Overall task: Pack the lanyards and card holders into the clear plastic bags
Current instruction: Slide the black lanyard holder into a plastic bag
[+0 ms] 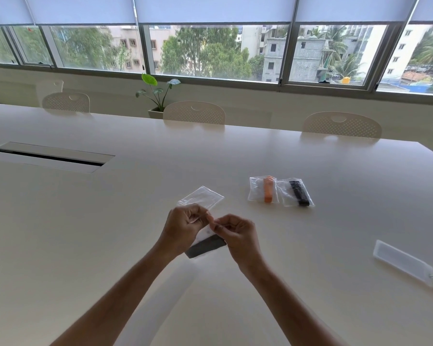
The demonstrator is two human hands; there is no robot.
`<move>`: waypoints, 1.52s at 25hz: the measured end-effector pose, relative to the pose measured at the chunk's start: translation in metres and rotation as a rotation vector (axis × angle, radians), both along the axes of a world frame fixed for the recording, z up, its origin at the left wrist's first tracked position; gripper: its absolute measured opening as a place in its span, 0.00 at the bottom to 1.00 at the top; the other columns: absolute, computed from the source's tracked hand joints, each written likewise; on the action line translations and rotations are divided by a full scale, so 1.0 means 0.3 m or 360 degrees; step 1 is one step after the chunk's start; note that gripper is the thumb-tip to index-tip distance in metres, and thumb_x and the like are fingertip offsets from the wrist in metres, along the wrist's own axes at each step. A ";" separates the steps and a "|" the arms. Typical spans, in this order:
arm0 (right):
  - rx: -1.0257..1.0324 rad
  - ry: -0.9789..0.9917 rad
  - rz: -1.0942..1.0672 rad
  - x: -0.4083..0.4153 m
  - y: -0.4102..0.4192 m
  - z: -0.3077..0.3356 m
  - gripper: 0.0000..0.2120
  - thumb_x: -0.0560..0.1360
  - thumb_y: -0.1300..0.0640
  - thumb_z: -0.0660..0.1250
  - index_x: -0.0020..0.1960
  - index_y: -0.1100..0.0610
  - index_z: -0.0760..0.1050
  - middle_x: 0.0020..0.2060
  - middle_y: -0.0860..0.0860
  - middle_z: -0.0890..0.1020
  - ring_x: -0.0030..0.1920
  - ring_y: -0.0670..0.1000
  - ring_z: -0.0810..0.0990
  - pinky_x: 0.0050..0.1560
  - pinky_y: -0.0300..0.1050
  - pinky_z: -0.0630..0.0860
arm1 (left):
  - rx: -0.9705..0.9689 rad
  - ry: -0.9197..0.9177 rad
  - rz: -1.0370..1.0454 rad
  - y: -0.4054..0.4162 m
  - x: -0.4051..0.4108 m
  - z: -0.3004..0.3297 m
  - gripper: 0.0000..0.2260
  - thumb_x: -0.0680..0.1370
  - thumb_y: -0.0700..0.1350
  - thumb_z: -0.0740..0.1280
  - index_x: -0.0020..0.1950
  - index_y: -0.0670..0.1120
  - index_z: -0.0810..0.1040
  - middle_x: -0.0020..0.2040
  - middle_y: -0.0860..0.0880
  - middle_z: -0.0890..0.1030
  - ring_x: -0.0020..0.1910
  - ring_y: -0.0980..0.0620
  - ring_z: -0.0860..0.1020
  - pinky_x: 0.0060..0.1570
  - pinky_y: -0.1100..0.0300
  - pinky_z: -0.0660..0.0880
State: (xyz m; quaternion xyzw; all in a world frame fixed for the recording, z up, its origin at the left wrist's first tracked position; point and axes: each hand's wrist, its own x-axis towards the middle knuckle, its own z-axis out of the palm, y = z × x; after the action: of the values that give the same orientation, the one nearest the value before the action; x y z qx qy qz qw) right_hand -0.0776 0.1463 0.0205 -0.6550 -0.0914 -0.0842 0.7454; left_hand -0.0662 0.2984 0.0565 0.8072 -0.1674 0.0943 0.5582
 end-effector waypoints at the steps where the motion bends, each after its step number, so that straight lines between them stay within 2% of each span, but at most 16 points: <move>1: -0.0006 -0.0004 0.0006 -0.001 -0.002 -0.003 0.06 0.69 0.64 0.74 0.36 0.56 0.83 0.32 0.53 0.83 0.35 0.49 0.79 0.39 0.41 0.73 | 0.0050 -0.0036 0.0018 -0.004 0.001 -0.001 0.12 0.73 0.35 0.70 0.35 0.50 0.81 0.36 0.53 0.83 0.40 0.55 0.82 0.48 0.59 0.78; 4: 0.0033 0.0001 0.0069 -0.003 -0.018 -0.015 0.04 0.68 0.63 0.75 0.40 0.56 0.83 0.34 0.50 0.84 0.37 0.47 0.80 0.40 0.38 0.74 | 0.0138 -0.0142 0.0099 -0.032 -0.003 -0.010 0.12 0.74 0.35 0.69 0.36 0.52 0.78 0.35 0.54 0.81 0.39 0.57 0.81 0.45 0.61 0.77; 7: 0.0202 0.0100 0.0199 -0.008 -0.054 -0.051 0.14 0.64 0.65 0.75 0.48 0.56 0.82 0.42 0.51 0.85 0.44 0.49 0.82 0.45 0.39 0.77 | 0.0039 -0.0121 0.0152 -0.057 0.008 -0.017 0.10 0.75 0.36 0.68 0.37 0.49 0.78 0.35 0.53 0.81 0.37 0.58 0.79 0.43 0.62 0.76; 9: 0.0244 0.0138 0.0237 -0.007 -0.080 -0.083 0.19 0.64 0.66 0.74 0.54 0.62 0.80 0.46 0.55 0.85 0.47 0.51 0.82 0.47 0.42 0.78 | -0.0098 -0.0034 0.0143 -0.079 0.020 -0.016 0.10 0.76 0.35 0.66 0.37 0.47 0.78 0.35 0.52 0.81 0.38 0.56 0.79 0.44 0.61 0.76; 11: 0.0274 0.0156 0.0192 -0.004 -0.104 -0.106 0.18 0.63 0.66 0.74 0.53 0.66 0.79 0.47 0.58 0.84 0.48 0.53 0.82 0.48 0.42 0.77 | -0.0264 0.0048 0.0131 -0.106 0.037 -0.018 0.08 0.76 0.36 0.67 0.38 0.45 0.80 0.36 0.51 0.82 0.39 0.55 0.80 0.45 0.61 0.76; 14: 0.0285 0.0186 0.0045 0.014 -0.154 -0.111 0.13 0.65 0.65 0.75 0.49 0.61 0.82 0.44 0.55 0.86 0.45 0.50 0.83 0.45 0.38 0.78 | -0.0339 0.0150 0.0095 -0.139 0.072 -0.042 0.04 0.77 0.43 0.67 0.47 0.45 0.81 0.43 0.51 0.84 0.45 0.55 0.81 0.47 0.64 0.77; 16: 0.0242 0.0241 -0.0024 0.043 -0.200 -0.099 0.10 0.69 0.64 0.73 0.51 0.61 0.81 0.44 0.54 0.86 0.45 0.50 0.84 0.44 0.38 0.79 | -0.0217 0.0206 0.0102 -0.153 0.101 -0.076 0.10 0.78 0.48 0.65 0.57 0.47 0.79 0.52 0.52 0.83 0.51 0.59 0.80 0.49 0.69 0.73; 18: 0.0158 0.0358 -0.0142 0.090 -0.249 -0.089 0.08 0.74 0.62 0.69 0.53 0.60 0.80 0.44 0.55 0.86 0.43 0.51 0.85 0.42 0.41 0.80 | -0.0019 0.0187 0.0146 -0.159 0.122 -0.125 0.14 0.79 0.50 0.63 0.63 0.47 0.76 0.58 0.52 0.81 0.56 0.60 0.77 0.53 0.69 0.70; 22: -0.0115 0.0509 -0.0385 0.196 -0.341 -0.102 0.08 0.76 0.56 0.68 0.52 0.59 0.80 0.44 0.57 0.85 0.43 0.55 0.84 0.44 0.51 0.81 | 0.0525 0.0088 0.0170 -0.154 0.153 -0.243 0.17 0.80 0.47 0.61 0.68 0.43 0.72 0.67 0.46 0.75 0.68 0.50 0.70 0.67 0.59 0.64; 25: -0.0305 0.0565 -0.0545 0.283 -0.372 -0.107 0.16 0.74 0.52 0.70 0.57 0.60 0.77 0.49 0.58 0.84 0.50 0.58 0.83 0.51 0.55 0.81 | 0.1047 0.0023 0.0173 -0.149 0.168 -0.307 0.19 0.81 0.51 0.58 0.71 0.46 0.68 0.71 0.48 0.69 0.73 0.50 0.61 0.72 0.52 0.55; 27: -0.0421 0.0575 -0.0582 0.344 -0.369 -0.090 0.18 0.73 0.52 0.70 0.58 0.61 0.76 0.53 0.60 0.82 0.53 0.59 0.82 0.56 0.59 0.78 | 0.1240 0.0017 0.0150 -0.155 0.167 -0.325 0.21 0.81 0.55 0.55 0.72 0.49 0.66 0.74 0.51 0.64 0.75 0.51 0.55 0.73 0.50 0.50; 30: -0.0560 0.0572 -0.0644 0.438 -0.348 -0.058 0.17 0.72 0.52 0.71 0.55 0.62 0.77 0.51 0.61 0.82 0.52 0.61 0.81 0.55 0.60 0.78 | 0.1360 -0.0010 0.0145 -0.160 0.164 -0.335 0.23 0.80 0.57 0.55 0.73 0.50 0.64 0.76 0.52 0.60 0.76 0.52 0.52 0.74 0.48 0.47; 34: -0.0664 0.0613 -0.0642 0.534 -0.312 -0.030 0.11 0.72 0.51 0.71 0.42 0.60 0.78 0.43 0.61 0.83 0.42 0.57 0.80 0.47 0.54 0.78 | 0.1392 -0.0042 0.0156 -0.163 0.155 -0.333 0.23 0.79 0.57 0.56 0.72 0.50 0.63 0.76 0.51 0.60 0.76 0.51 0.52 0.74 0.47 0.47; 38: -0.0793 0.0668 -0.0583 0.601 -0.267 -0.017 0.14 0.72 0.51 0.71 0.50 0.60 0.80 0.46 0.60 0.84 0.48 0.60 0.83 0.52 0.57 0.80 | 0.1394 -0.0051 0.0168 -0.164 0.150 -0.333 0.23 0.79 0.57 0.56 0.72 0.50 0.63 0.76 0.51 0.60 0.76 0.50 0.53 0.74 0.47 0.48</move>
State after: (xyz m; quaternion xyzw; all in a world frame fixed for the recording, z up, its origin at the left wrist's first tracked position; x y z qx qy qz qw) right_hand 0.1027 0.0661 0.0156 -0.8248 0.1645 -0.0552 0.5381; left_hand -0.0211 0.2492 -0.0433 0.9735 -0.1588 0.0553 0.1551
